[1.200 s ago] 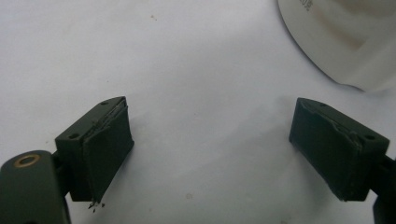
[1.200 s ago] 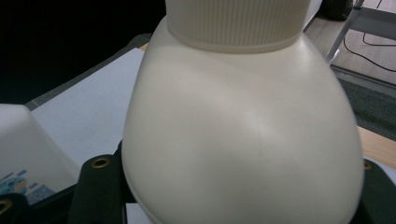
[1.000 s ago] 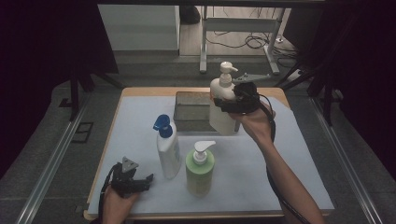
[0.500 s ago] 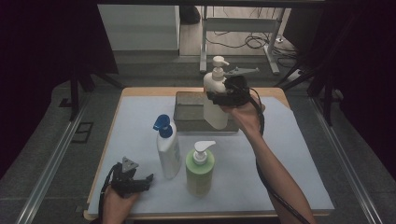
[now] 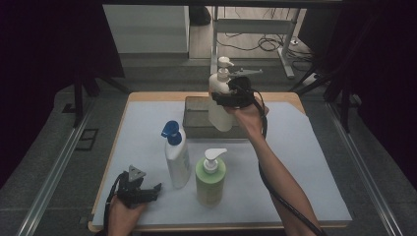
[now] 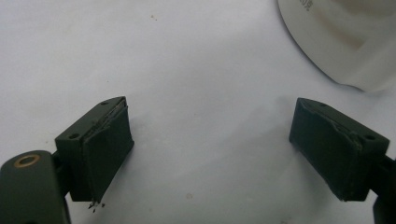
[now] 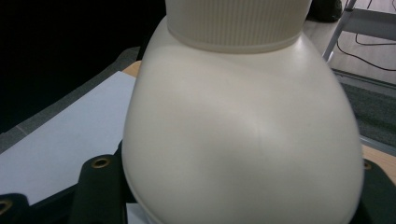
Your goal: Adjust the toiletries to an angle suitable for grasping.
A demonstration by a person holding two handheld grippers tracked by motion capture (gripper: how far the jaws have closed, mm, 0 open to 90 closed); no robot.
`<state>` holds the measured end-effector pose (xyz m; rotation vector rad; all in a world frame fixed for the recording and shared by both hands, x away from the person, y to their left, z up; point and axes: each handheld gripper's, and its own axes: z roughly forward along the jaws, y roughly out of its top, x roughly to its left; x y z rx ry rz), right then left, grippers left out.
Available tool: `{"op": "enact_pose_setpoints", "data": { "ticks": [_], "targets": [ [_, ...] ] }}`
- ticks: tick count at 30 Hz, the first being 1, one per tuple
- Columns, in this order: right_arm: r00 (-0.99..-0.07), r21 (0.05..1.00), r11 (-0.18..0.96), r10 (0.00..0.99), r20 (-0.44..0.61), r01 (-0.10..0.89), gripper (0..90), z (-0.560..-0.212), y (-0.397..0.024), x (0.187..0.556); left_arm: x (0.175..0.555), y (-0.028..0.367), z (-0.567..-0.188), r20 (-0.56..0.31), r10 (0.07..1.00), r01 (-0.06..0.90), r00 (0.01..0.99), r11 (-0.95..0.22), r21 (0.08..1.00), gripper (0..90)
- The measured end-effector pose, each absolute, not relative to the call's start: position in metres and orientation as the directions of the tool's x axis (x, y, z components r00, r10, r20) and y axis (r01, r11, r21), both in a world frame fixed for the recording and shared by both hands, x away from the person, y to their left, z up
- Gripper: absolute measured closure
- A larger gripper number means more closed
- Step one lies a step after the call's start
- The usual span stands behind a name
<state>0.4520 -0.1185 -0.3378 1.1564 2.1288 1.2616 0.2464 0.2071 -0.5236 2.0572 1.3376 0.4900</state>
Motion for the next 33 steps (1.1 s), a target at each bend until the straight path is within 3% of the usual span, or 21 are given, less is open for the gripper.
{"op": "enact_pose_setpoints", "data": {
  "ticks": [33],
  "targets": [
    [-0.545,0.861,0.263,0.838,0.02,0.436,37.2,-0.353,-0.082,0.491,0.246,0.207,-0.524,-0.029,0.909,0.675,0.417,-0.288,0.679,12.5]
  ]
}}
